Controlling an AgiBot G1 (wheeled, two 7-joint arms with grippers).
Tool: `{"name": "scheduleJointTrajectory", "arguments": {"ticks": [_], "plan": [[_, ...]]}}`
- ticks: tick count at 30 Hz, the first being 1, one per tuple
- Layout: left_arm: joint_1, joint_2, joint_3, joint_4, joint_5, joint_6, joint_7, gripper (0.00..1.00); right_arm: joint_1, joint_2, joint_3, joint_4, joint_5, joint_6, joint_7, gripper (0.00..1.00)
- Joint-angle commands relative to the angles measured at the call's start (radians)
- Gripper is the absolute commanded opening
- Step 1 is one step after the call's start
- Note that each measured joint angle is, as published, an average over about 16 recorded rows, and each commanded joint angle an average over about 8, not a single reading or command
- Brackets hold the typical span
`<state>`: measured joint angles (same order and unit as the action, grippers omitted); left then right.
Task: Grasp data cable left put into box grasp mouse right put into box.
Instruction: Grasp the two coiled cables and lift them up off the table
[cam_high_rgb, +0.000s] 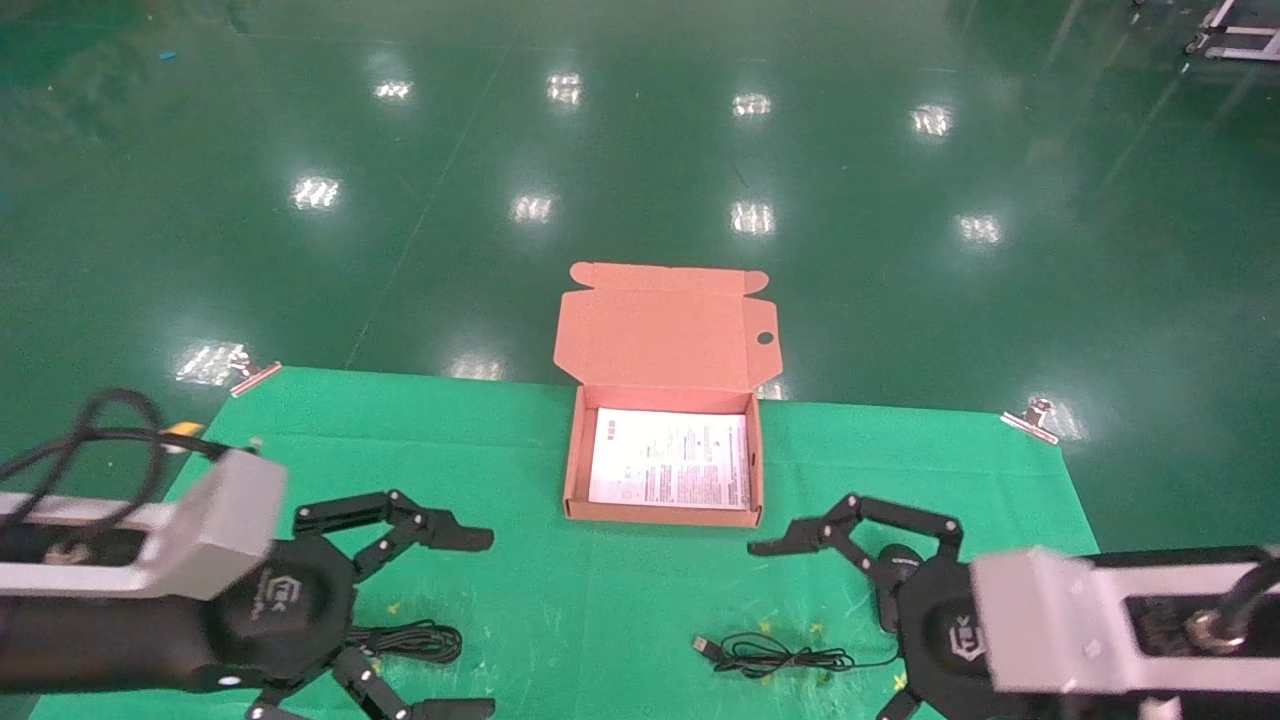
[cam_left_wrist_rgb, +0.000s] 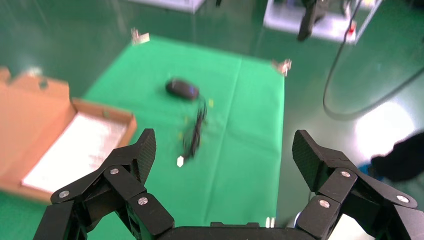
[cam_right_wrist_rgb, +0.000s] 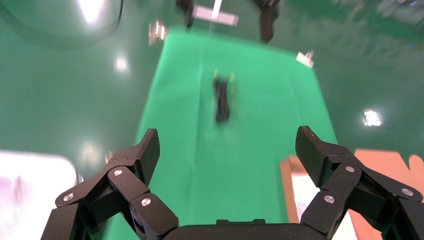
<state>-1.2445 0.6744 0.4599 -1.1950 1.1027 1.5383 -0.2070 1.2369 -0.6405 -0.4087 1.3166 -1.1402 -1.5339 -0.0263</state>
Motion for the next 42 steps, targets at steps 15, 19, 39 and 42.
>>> {"name": "scheduleJointTrajectory", "arguments": {"ticks": [15,19,39,42], "plan": [[-0.192,0.122,0.234,0.009,0.536,-0.013,0.012,1.0,0.122,-0.101,-0.19,-0.02,-0.421,0.011,-0.243,1.0],[-0.204,0.152,0.278,0.044,0.652,-0.048,0.036,1.0,0.115,-0.124,-0.223,-0.064,-0.495,0.039,-0.297,1.0],[-0.189,0.327,0.388,0.302,0.933,-0.241,0.053,1.0,0.152,-0.335,-0.329,-0.459,-0.746,0.227,-0.514,1.0],[-0.193,0.346,0.386,0.362,0.935,-0.264,0.057,1.0,0.161,-0.365,-0.332,-0.534,-0.752,0.249,-0.534,1.0]]}}
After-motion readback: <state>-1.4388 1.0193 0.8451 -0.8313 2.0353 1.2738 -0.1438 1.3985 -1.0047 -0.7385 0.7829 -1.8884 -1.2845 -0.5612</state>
